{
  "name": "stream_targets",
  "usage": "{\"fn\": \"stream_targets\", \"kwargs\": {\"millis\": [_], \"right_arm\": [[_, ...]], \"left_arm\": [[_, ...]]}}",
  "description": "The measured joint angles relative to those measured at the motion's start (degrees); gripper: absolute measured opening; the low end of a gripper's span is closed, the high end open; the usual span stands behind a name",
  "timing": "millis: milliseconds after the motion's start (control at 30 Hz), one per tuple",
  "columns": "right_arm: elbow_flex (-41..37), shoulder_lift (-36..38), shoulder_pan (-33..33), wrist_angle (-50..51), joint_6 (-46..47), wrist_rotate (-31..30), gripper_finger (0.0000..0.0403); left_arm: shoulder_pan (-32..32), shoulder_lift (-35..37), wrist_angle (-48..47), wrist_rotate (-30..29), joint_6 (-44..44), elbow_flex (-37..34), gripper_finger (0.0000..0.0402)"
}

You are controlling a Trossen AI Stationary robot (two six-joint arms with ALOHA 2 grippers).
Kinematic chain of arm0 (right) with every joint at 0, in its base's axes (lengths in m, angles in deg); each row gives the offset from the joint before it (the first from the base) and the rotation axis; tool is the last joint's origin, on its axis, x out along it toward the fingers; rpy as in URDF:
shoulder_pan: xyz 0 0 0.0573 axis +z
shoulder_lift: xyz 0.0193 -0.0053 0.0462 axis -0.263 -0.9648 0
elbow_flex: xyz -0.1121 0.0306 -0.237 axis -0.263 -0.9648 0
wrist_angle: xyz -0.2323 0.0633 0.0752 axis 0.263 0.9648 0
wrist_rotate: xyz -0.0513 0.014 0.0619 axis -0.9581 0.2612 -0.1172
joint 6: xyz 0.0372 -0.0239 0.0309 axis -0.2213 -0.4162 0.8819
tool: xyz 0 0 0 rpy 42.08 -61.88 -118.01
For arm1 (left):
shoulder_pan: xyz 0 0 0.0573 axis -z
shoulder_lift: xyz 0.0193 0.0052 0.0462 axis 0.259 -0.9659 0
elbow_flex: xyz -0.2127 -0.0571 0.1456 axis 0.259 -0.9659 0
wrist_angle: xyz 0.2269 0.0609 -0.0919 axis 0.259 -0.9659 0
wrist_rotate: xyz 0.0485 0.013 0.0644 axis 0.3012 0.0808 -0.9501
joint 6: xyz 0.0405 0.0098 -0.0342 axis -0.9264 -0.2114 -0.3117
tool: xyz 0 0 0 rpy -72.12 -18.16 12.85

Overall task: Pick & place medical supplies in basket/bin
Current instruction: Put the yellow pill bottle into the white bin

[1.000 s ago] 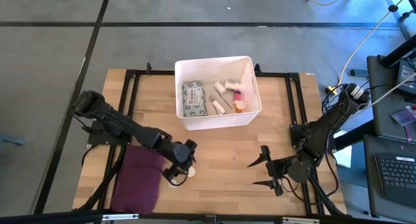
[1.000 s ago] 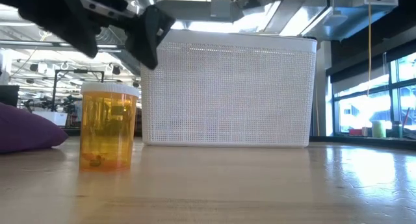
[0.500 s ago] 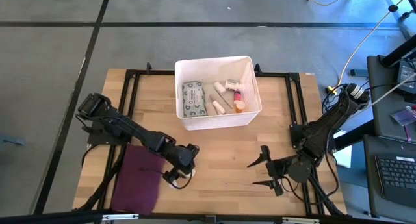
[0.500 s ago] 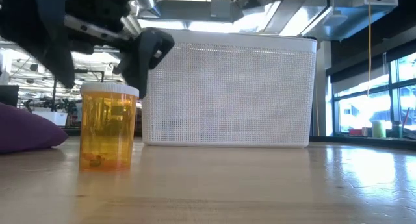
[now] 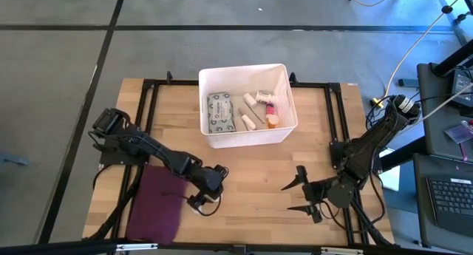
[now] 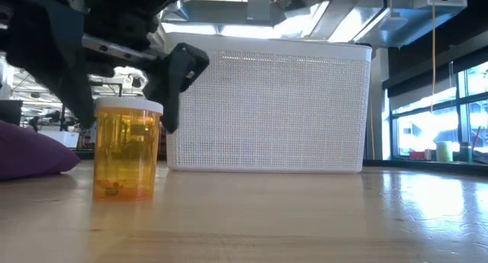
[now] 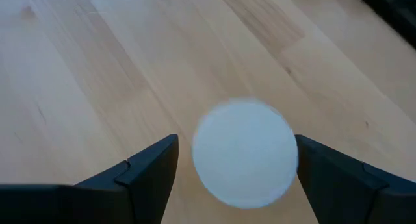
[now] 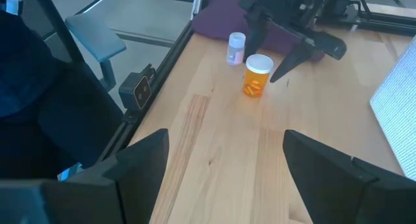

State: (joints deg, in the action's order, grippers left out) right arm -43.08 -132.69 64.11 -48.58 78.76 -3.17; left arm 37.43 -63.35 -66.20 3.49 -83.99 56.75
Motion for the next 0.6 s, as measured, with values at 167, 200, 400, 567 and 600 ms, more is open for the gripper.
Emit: {"fn": "stream_targets", "kwargs": {"millis": [167, 200, 400, 567, 600], "right_arm": [[0.0, 0.0, 0.0, 0.1, 0.3, 0.0, 0.0304], [0.0, 0.0, 0.0, 0.1, 0.9, 0.0, 0.0304], [0.0, 0.0, 0.0, 0.2, 1.5, 0.0, 0.0304], [0.0, 0.0, 0.0, 0.3, 1.5, 0.0, 0.0304], [0.0, 0.0, 0.0, 0.4, 1.5, 0.0, 0.0304]], "left_arm": [[-0.1, -0.2, -0.5, 0.1, 0.0, -0.1, 0.029], [-0.1, -0.2, -0.5, 0.2, 0.0, -0.1, 0.029], [-0.1, -0.2, -0.1, 0.2, 0.0, -0.1, 0.029], [-0.1, -0.2, -0.1, 0.2, 0.0, -0.1, 0.029], [-0.1, -0.2, -0.1, 0.2, 0.0, -0.1, 0.029]]}}
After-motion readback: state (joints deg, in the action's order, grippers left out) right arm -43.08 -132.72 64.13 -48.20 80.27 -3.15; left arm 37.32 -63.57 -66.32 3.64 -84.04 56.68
